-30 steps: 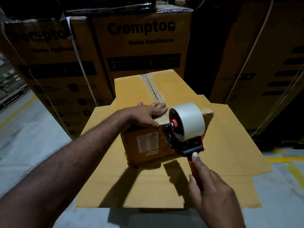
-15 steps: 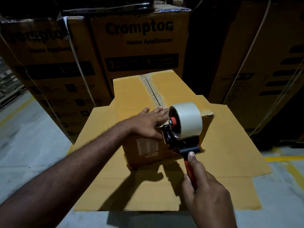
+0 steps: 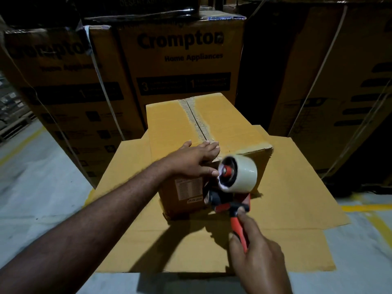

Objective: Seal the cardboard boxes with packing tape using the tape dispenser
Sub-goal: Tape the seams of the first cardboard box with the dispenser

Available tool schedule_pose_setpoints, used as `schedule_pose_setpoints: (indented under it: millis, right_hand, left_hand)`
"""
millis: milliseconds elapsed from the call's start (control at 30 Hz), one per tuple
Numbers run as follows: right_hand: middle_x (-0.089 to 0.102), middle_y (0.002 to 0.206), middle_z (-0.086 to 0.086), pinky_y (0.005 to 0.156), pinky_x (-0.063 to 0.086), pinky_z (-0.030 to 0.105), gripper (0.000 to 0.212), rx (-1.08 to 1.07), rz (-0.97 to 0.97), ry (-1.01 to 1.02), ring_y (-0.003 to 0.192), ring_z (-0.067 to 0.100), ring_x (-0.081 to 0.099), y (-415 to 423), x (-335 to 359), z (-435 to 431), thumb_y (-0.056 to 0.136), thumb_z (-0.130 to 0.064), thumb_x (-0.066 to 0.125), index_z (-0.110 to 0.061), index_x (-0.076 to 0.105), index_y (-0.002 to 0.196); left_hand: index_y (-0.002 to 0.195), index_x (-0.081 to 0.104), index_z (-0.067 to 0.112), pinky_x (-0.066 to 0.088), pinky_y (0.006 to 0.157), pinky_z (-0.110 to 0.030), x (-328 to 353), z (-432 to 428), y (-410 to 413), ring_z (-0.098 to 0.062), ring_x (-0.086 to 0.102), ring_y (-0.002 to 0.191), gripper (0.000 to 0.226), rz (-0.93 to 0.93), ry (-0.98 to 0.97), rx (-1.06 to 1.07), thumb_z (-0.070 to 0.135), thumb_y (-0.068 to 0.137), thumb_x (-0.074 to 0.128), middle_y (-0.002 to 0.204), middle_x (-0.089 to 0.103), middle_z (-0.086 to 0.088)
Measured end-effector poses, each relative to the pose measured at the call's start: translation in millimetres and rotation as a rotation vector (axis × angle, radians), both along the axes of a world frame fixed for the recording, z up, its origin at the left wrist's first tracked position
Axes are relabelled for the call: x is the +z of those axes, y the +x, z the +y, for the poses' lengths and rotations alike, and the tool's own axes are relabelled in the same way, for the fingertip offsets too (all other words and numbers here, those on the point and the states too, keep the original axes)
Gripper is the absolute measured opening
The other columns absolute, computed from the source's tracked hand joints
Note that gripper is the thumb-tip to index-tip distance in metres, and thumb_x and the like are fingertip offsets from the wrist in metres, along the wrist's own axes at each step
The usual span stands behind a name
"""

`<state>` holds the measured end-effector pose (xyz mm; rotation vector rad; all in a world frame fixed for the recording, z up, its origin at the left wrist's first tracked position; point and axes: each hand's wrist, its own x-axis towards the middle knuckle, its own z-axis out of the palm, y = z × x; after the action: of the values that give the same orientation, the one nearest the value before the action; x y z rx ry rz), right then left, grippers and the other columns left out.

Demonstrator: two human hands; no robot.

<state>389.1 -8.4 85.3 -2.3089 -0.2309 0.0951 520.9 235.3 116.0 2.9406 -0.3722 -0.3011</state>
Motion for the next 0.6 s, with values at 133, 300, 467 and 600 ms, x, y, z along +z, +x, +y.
schedule_pose_setpoints:
  millis: [133,300,467,600]
  right_hand:
    - [0.055,0.078,-0.007,0.064,0.036,0.006,0.063,0.022,0.036,-0.087,0.066,0.004,0.046,-0.9,-12.5,-1.4,0.092,-0.042,0.058,-0.050,0.028,0.146]
    - [0.055,0.078,-0.007,0.063,0.035,0.002,0.063,0.046,0.078,-0.086,0.067,-0.001,0.048,4.4,-11.7,-2.8,0.093,-0.043,0.058,-0.052,0.026,0.146]
    - [0.051,0.070,-0.015,0.063,0.034,0.004,0.062,0.033,0.066,-0.091,0.066,-0.007,0.049,8.3,8.8,-11.4,0.091,-0.043,0.061,-0.053,0.029,0.144]
    - [0.057,0.078,-0.015,0.065,0.043,0.015,0.062,-0.063,-0.030,0.001,0.071,0.001,0.058,19.9,27.0,-31.1,0.086,-0.039,0.067,-0.055,0.039,0.139]
  left_hand:
    - [0.161,0.010,0.026,-0.011,0.120,-0.051,-1.3,4.2,2.7,-0.009,-0.007,0.154,0.084,0.006,-0.012,-0.008,0.058,0.096,0.052,0.168,-0.007,0.009]
    - [0.159,0.024,0.027,-0.004,0.124,-0.052,-1.1,-1.6,2.0,-0.006,0.002,0.154,0.066,-0.042,-0.066,0.089,0.056,0.102,0.041,0.167,0.005,0.013]
    - [0.152,0.041,0.029,0.006,0.122,-0.061,-3.5,-24.5,-5.3,-0.013,0.025,0.151,0.055,-0.234,0.024,0.210,0.056,0.105,0.030,0.164,0.027,0.008]
    - [0.149,0.042,0.025,0.013,0.120,-0.063,-17.1,-37.8,-10.8,-0.018,0.035,0.147,0.058,-0.408,0.206,0.262,0.058,0.104,0.028,0.159,0.039,0.000]
